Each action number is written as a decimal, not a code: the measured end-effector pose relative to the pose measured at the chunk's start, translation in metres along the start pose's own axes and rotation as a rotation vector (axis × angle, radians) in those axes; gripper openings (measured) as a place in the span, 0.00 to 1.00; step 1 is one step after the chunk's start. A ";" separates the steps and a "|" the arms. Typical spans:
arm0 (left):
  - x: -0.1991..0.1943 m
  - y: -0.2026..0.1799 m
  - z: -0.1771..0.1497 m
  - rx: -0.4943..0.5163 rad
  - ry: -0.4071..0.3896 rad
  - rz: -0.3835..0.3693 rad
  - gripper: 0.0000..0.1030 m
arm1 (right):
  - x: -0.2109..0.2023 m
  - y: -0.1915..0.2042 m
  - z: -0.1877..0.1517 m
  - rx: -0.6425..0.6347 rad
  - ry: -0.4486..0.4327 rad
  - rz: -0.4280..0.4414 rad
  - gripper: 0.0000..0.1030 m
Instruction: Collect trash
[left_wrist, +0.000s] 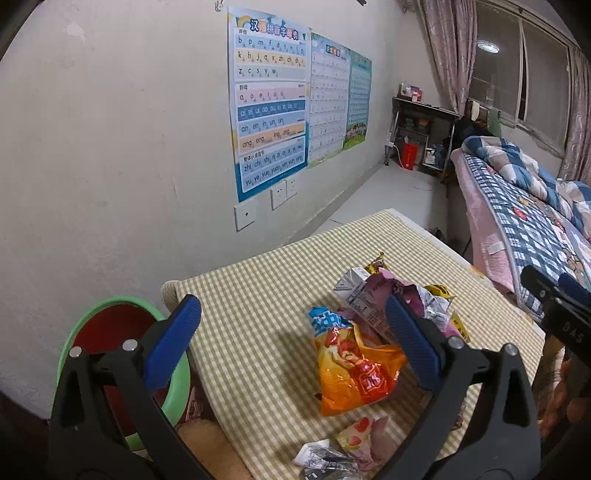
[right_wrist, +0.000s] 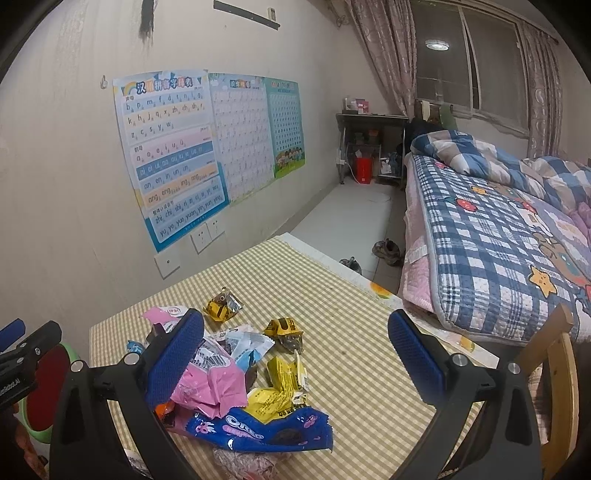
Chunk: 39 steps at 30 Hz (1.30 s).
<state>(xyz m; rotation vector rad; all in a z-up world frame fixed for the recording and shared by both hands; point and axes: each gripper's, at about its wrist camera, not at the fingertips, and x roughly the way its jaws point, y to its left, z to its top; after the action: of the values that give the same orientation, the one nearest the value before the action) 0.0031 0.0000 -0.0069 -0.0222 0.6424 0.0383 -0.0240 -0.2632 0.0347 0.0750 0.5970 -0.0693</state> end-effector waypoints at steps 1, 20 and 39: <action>0.000 0.000 0.000 0.003 0.000 0.001 0.95 | 0.000 0.000 0.000 -0.003 0.002 0.000 0.93; 0.003 -0.002 -0.004 0.033 0.008 0.025 0.95 | 0.004 0.006 -0.001 -0.023 0.017 0.010 0.93; 0.006 0.002 -0.007 0.027 0.021 0.035 0.95 | 0.008 0.010 -0.004 -0.028 0.031 0.018 0.93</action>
<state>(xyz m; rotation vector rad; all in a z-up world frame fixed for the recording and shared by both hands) 0.0036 0.0014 -0.0157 0.0146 0.6643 0.0628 -0.0185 -0.2529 0.0276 0.0542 0.6281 -0.0423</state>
